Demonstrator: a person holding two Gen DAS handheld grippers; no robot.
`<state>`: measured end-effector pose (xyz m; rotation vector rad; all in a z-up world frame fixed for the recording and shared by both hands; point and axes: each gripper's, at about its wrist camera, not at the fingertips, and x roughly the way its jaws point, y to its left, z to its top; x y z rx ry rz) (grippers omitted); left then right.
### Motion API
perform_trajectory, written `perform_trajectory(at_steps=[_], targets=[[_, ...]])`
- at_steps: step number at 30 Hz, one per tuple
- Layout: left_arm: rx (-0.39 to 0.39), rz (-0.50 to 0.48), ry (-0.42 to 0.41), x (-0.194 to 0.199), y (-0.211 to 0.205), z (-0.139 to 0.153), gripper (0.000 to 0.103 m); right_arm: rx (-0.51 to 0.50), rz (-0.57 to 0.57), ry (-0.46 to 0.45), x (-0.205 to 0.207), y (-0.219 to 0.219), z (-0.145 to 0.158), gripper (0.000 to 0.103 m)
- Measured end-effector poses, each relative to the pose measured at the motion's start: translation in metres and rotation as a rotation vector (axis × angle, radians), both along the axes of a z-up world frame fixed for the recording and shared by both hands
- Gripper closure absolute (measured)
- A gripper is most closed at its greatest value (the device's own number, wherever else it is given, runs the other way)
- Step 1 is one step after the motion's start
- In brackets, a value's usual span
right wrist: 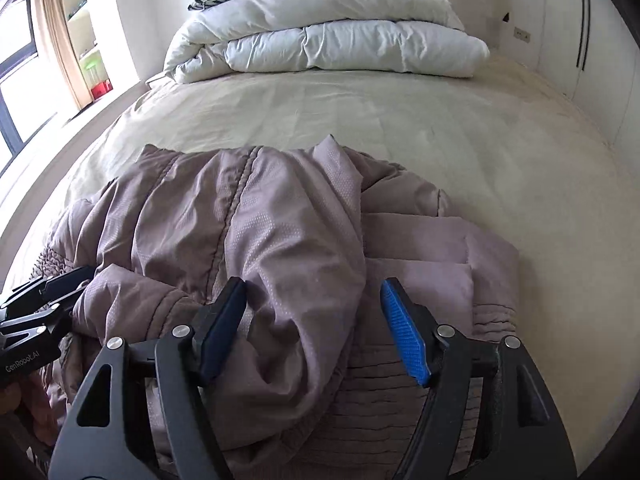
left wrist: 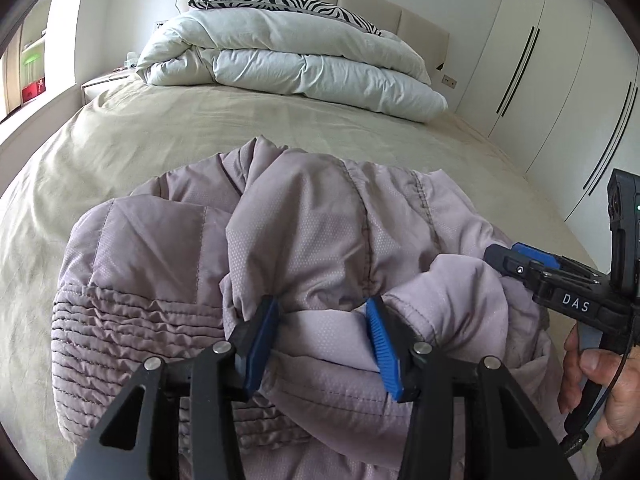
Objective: Fold large clothes
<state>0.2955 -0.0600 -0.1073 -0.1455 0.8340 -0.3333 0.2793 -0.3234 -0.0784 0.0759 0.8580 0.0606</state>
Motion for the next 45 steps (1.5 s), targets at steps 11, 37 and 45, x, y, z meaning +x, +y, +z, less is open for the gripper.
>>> perform_trajectory(at_steps=[11,37,45], targets=[[-0.083,0.026,-0.030,-0.146,0.095,0.049,0.011,0.122,-0.106,-0.453,-0.186,-0.039,0.119,0.000],[-0.295,0.028,0.553,-0.379,0.178,-0.066,0.018,0.394,-0.083,0.260,-0.457,-0.116,0.011,0.000],[-0.331,0.007,0.594,-0.374,0.178,-0.075,0.028,0.500,-0.157,0.374,-0.494,-0.152,-0.017,0.002]])
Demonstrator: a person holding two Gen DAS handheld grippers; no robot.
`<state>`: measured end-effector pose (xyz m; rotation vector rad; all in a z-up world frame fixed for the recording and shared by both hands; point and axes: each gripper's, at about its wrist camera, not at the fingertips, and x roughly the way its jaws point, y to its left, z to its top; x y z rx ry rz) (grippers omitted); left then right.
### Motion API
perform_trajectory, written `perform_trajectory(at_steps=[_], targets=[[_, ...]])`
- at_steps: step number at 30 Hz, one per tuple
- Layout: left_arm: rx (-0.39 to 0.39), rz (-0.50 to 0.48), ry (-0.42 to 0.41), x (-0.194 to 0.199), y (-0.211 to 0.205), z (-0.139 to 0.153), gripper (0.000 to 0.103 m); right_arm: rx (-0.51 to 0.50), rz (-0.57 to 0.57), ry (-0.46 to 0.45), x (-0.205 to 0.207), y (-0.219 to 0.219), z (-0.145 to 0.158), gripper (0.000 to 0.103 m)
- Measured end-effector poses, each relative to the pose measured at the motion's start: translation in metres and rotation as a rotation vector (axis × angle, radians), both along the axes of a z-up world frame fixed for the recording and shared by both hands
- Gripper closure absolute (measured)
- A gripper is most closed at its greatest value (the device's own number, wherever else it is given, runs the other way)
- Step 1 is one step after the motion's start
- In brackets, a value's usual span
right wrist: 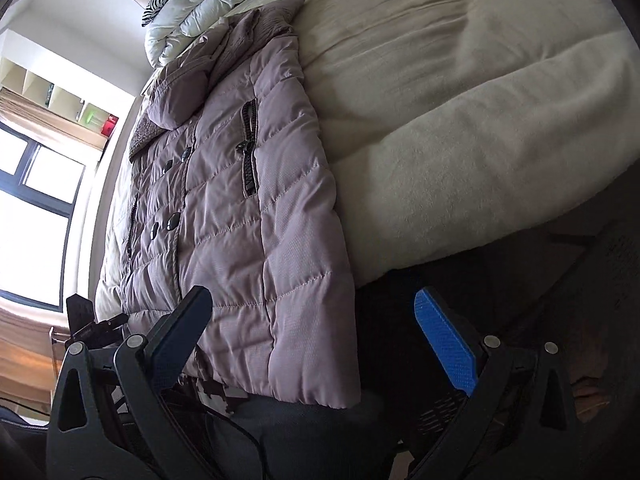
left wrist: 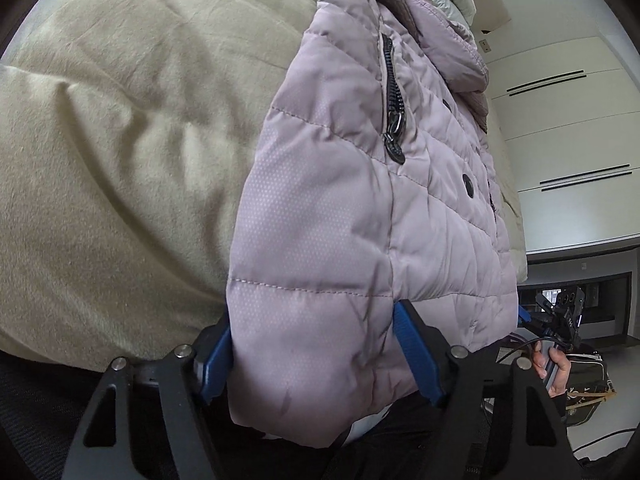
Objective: Fold large clothes
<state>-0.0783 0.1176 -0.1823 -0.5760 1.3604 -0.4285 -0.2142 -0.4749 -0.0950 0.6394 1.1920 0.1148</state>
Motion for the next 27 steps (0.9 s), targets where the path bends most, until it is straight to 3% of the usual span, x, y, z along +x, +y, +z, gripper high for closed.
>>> perform_trajectory(at_steps=[3,7,10,11,13,14,16,19,23,27], targets=[[-0.012,-0.008,0.016,0.000,-0.002,-0.002,0.028,0.069,0.009,0.022,-0.008,0.000,-0.012,0.007],[-0.029,-0.004,0.039,0.000,-0.001,-0.007,0.026,0.085,0.049,0.031,-0.007,0.010,-0.020,0.012],[-0.023,-0.015,0.032,-0.001,-0.003,-0.005,0.028,0.131,0.051,0.023,-0.002,0.011,-0.021,0.034],[-0.013,-0.028,0.023,-0.003,-0.004,-0.004,0.031,0.135,0.061,0.030,0.000,0.013,-0.022,0.040],[-0.004,-0.046,0.011,-0.005,-0.007,-0.002,0.047,0.101,0.094,0.041,0.001,0.020,-0.023,0.045],[-0.006,-0.050,0.007,-0.006,-0.007,-0.001,0.051,0.095,0.102,0.043,0.002,0.022,-0.024,0.053],[-0.015,-0.056,-0.009,-0.008,-0.007,0.001,0.068,0.093,0.096,0.047,0.001,0.023,-0.025,0.071],[-0.015,-0.055,-0.032,-0.011,-0.006,0.006,0.083,0.068,0.078,0.038,0.000,0.023,-0.025,0.083],[-0.009,-0.047,-0.075,-0.014,-0.005,0.018,0.091,0.015,0.093,0.006,-0.003,0.032,-0.015,0.093],[0.007,-0.074,-0.132,-0.020,-0.009,0.035,0.095,-0.022,0.108,-0.026,-0.010,0.043,-0.002,0.095]])
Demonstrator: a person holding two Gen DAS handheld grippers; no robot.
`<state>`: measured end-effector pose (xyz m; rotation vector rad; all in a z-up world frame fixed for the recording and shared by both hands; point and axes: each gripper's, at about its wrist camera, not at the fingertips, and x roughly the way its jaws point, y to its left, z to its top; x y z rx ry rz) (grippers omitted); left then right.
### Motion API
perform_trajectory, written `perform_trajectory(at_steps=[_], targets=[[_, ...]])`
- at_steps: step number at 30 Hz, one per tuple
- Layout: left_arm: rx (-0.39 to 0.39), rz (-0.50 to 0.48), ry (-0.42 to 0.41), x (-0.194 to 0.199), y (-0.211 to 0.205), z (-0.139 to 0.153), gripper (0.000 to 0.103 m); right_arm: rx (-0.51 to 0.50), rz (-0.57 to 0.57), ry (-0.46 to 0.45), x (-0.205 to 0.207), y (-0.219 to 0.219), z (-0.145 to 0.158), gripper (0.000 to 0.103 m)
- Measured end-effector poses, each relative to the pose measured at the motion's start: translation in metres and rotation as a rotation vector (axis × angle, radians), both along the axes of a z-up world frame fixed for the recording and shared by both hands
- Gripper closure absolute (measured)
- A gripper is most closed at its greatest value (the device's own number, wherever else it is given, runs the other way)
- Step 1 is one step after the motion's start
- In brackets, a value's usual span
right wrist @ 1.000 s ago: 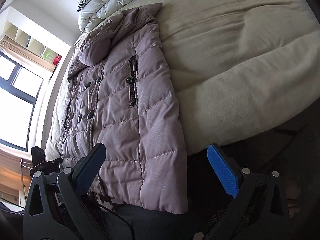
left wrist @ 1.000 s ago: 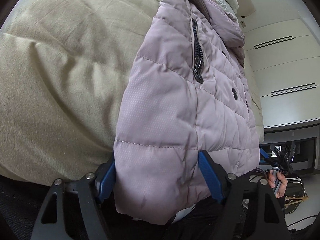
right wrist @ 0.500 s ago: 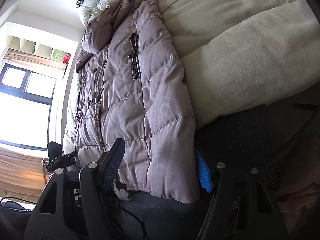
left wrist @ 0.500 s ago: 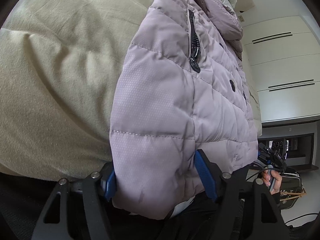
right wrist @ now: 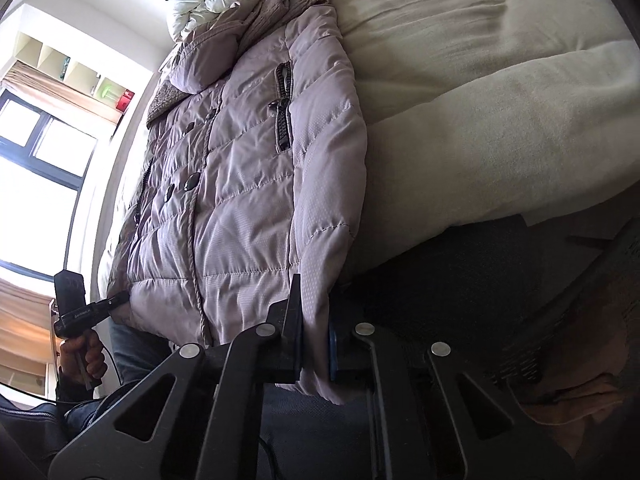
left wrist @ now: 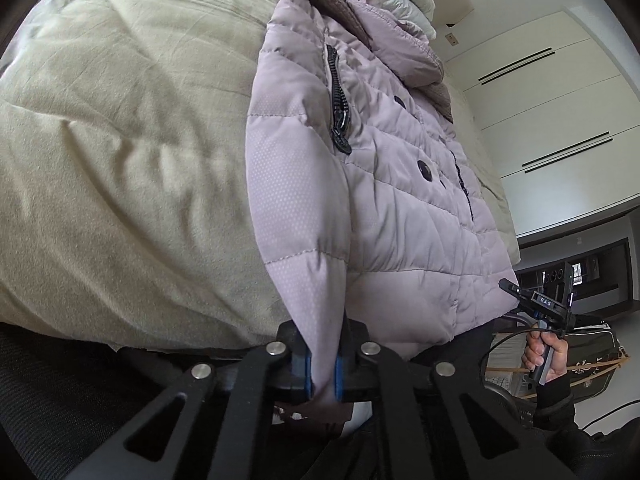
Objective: Fold large clothes
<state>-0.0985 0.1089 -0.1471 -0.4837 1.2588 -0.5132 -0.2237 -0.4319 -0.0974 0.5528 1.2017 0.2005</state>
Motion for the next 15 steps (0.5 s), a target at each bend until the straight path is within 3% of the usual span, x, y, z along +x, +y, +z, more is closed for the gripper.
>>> perform_trajectory(at_steps=[8,12,15], targets=[[-0.011,-0.023,0.011,-0.026,0.020,0.025,0.096,0.031,0.035,-0.003,-0.026,0.003,0.017,0.096],[-0.095,-0.003,0.036,-0.035,0.034,0.030,0.096,0.118,0.021,-0.020,-0.036,-0.003,0.032,0.097],[-0.215,0.056,0.006,-0.026,0.046,0.041,0.096,0.191,0.001,-0.090,-0.028,-0.008,0.050,0.097]])
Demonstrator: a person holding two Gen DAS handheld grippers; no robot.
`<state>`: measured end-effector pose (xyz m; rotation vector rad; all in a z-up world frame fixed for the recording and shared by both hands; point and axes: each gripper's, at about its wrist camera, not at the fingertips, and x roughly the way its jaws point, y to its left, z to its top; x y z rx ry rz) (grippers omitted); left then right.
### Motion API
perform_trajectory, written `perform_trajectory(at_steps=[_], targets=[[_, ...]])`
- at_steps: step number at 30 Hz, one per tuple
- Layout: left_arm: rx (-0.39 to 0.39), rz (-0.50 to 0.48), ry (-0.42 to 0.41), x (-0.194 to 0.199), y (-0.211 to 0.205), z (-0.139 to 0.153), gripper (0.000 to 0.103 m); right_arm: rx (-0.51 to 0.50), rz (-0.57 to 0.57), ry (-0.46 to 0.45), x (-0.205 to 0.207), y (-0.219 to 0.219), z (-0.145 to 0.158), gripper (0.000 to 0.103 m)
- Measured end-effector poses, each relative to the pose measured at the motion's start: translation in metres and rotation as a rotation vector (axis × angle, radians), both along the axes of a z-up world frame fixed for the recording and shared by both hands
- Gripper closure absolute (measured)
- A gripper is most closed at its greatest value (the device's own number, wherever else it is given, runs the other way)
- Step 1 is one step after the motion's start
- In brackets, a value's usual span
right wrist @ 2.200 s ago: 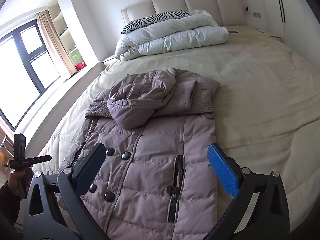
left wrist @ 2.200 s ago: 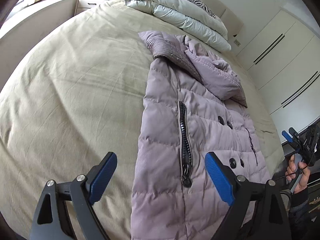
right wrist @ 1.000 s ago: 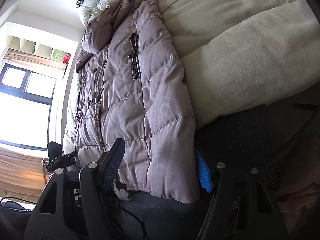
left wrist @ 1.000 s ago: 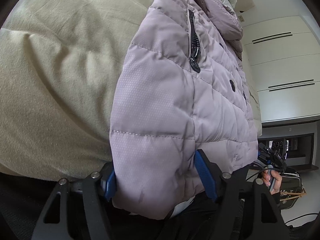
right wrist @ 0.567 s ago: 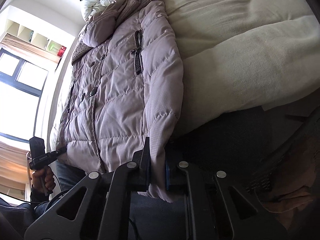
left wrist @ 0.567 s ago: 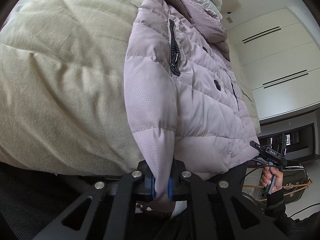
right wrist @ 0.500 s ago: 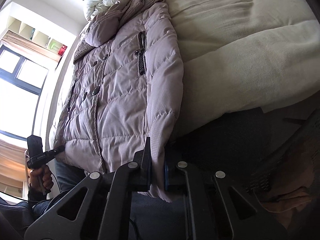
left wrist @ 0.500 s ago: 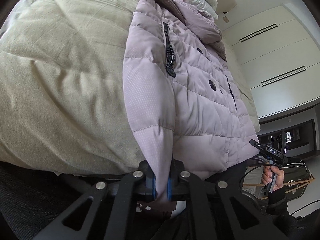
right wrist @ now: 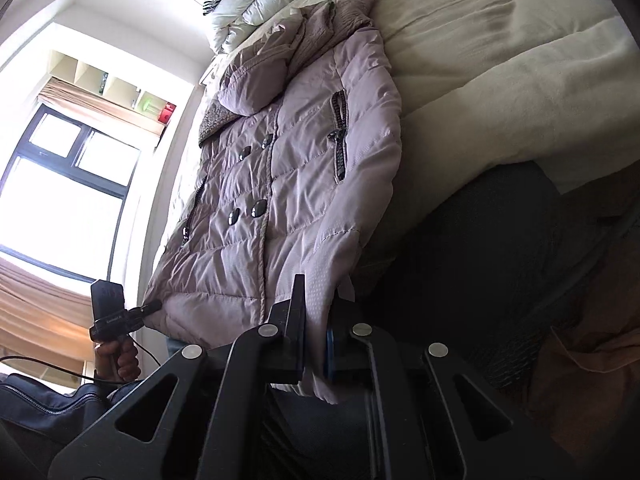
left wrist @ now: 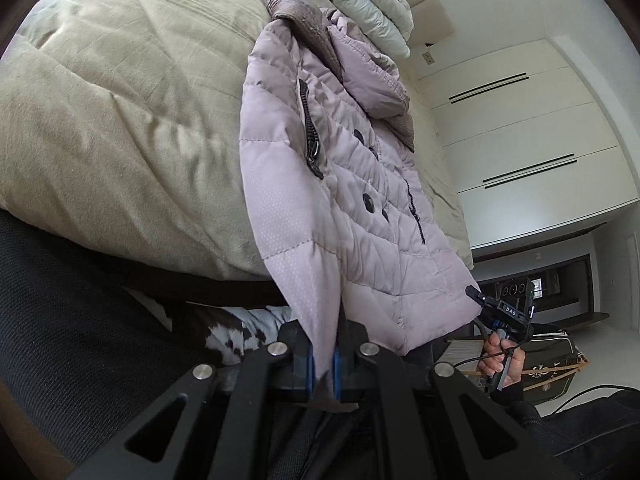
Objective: Fold large clothes
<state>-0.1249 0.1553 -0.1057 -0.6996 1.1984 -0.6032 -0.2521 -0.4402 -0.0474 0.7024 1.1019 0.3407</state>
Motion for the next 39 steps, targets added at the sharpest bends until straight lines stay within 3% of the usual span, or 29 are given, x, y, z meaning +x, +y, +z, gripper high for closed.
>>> perform_trajectory(at_steps=[5,12,18,23,30,39], targets=[[-0.158,0.093,-0.109,0.035,0.012,0.036,0.096,0.085,-0.034,-0.132,0.044,0.000,0.035,0.097],[-0.344,0.231,-0.218,0.107,0.029,0.074,0.095,0.112,-0.125,-0.322,0.125,-0.003,0.092,0.097],[-0.358,0.304,-0.295,0.178,0.027,0.097,0.095,0.021,-0.191,-0.412,0.207,-0.017,0.122,0.097],[-0.359,0.337,-0.318,0.244,0.020,0.106,0.095,-0.055,-0.242,-0.430,0.277,-0.026,0.132,0.097],[-0.311,0.374,-0.282,0.347,0.005,0.094,0.095,-0.106,-0.303,-0.360,0.393,-0.041,0.102,0.097],[-0.229,0.433,-0.138,0.447,-0.001,0.016,0.094,-0.121,-0.332,-0.178,0.521,-0.035,-0.005,0.097]])
